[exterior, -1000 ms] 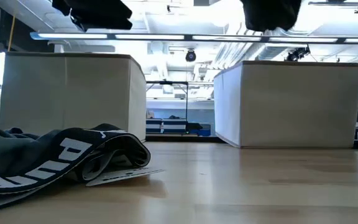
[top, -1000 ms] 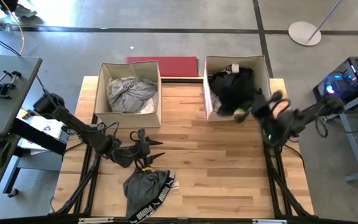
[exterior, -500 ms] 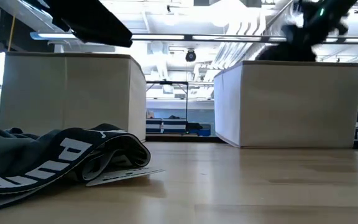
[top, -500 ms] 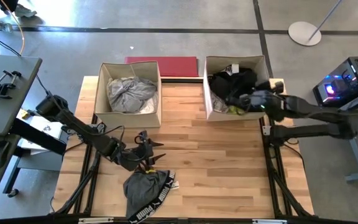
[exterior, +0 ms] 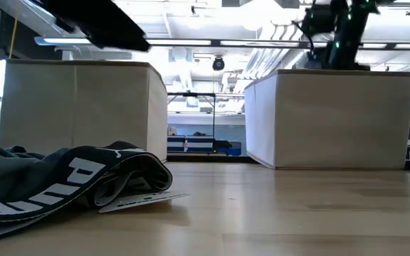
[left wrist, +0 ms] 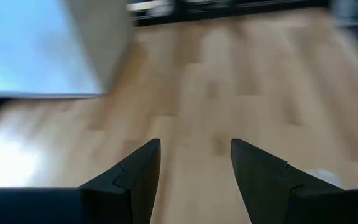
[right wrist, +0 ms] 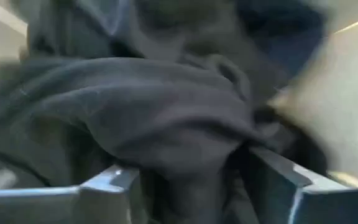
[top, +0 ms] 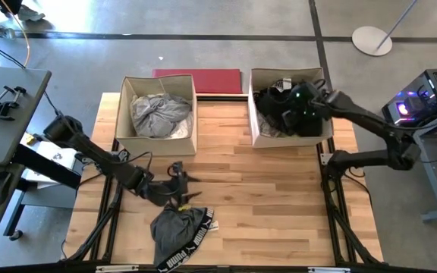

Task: Sort clothes
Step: Put the black boxer into the right laundry organizer

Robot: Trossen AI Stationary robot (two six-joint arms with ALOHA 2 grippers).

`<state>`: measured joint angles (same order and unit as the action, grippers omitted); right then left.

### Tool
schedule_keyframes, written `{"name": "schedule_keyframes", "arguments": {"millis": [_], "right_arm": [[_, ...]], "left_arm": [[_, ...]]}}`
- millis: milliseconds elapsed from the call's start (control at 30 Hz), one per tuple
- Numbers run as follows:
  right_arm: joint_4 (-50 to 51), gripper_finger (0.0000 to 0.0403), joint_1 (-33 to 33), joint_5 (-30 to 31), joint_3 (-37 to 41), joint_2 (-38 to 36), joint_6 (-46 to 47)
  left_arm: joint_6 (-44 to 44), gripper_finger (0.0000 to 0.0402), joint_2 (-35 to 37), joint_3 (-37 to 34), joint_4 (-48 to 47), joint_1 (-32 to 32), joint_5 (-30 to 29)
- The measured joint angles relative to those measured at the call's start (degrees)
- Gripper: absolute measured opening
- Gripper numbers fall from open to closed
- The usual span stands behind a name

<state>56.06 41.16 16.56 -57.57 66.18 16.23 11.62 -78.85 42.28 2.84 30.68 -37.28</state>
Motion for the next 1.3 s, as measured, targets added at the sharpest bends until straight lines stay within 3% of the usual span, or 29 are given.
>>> {"name": "schedule_keyframes", "arguments": {"millis": [233,433,567,667,833,967,1133,1300], "right_arm": [[13.0,0.0222,-2.2,10.1,-15.8,0.1,4.5],[12.5,0.022,-6.4,7.3,-20.5,-0.7,1.3],[1.7,0.022,-8.5,5.0,-14.0,-0.9,0.4],[-6.3,0.022,-6.4,3.6,-6.1,0.1,1.8],[-21.0,0.022,-0.4,-3.1,8.0,6.1,2.9],[-29.5,0.022,2.1,-4.3,12.1,11.1,2.5],[-21.2,0.022,2.5,-5.1,5.4,11.8,-0.5],[-7.1,0.022,-0.1,-2.6,-9.4,8.2,-1.8]], "left_arm": [[1.6,0.0185,4.2,4.2,-7.1,7.8,4.6],[2.7,0.0185,8.1,5.6,-15.1,11.5,6.7],[11.2,0.0185,7.6,5.6,-24.4,12.3,6.8],[20.4,0.0185,6.1,4.8,-29.6,12.3,7.3],[27.7,0.0185,2.7,-0.5,-25.1,12.3,12.7],[28.8,0.0185,-0.4,-4.6,-18.4,12.1,14.8],[28.7,0.0185,-4.1,-6.8,-15.8,11.5,15.2],[25.6,0.0185,-8.5,-6.9,-14.3,11.6,15.3]]}}
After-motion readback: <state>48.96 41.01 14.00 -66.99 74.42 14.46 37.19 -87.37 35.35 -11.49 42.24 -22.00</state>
